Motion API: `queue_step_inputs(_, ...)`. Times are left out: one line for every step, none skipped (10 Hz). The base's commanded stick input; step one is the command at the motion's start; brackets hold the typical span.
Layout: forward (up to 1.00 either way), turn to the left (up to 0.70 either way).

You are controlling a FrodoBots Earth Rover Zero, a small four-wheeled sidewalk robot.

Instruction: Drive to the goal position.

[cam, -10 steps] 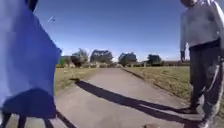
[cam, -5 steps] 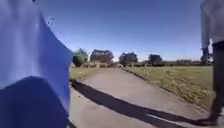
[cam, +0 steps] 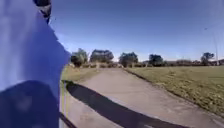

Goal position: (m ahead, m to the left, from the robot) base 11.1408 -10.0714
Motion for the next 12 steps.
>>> queue_step_inputs(0.70, 0.00)
queue_step_inputs(0.70, 0.00)
queue_step_inputs(0.70, 0.00)
queue_step_inputs(0.70, 0.00)
queue_step_inputs(0.70, 0.00)
queue_step_inputs(0.70, 0.00)
queue_step_inputs(0.70, 0.00)
queue_step_inputs(0.70, 0.00)
queue_step_inputs(0.70, 0.00)
queue_step_inputs(0.70, 0.00)
queue_step_inputs(0.70, 0.00)
queue_step_inputs(0.70, 0.00)
